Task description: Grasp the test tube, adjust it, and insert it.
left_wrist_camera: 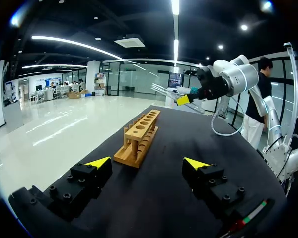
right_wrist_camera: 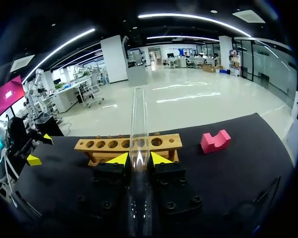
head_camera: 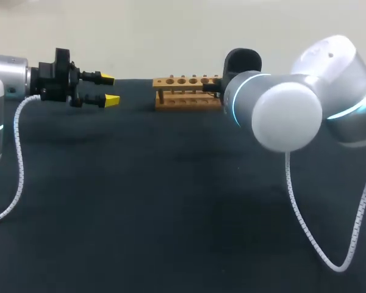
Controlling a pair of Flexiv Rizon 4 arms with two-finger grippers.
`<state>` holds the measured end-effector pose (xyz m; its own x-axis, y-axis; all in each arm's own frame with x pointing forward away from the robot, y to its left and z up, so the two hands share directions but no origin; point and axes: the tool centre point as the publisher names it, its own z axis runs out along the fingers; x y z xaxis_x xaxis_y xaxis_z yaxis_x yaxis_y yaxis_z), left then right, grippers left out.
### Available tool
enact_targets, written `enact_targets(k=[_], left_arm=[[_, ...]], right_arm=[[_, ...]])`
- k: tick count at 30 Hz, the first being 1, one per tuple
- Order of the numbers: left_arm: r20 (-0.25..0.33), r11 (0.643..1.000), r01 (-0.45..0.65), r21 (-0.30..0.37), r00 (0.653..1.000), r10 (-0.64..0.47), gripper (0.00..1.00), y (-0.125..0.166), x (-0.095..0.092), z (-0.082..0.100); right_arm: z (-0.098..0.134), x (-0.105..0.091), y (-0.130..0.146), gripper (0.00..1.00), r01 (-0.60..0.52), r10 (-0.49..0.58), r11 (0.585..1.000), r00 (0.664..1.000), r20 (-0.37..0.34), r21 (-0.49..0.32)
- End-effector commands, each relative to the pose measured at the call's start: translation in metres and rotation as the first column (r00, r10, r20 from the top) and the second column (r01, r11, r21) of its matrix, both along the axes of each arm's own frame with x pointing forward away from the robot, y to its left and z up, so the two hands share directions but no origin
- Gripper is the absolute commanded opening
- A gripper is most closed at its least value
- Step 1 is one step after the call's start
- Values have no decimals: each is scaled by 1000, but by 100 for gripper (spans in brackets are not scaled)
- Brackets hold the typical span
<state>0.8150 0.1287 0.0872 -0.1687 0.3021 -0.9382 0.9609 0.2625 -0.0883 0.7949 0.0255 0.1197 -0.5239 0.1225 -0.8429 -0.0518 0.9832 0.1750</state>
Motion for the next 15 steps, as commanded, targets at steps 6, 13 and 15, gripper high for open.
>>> enact_targets(k=[6, 13, 15], left_arm=[[5, 1000, -2, -3, 1000, 2, 100, 0, -1, -1], [5, 1000, -2, -3, 1000, 2, 100, 0, -1, -1], [5, 1000, -2, -3, 1000, 2, 100, 0, -1, -1]], right_arm=[[-16, 19, 11, 0, -48, 49, 999, 998, -49, 14], [-28, 24, 17, 0, -67, 68, 998, 994, -80, 19], [-30, 25, 18, 0, -70, 71, 997, 994, -86, 23]])
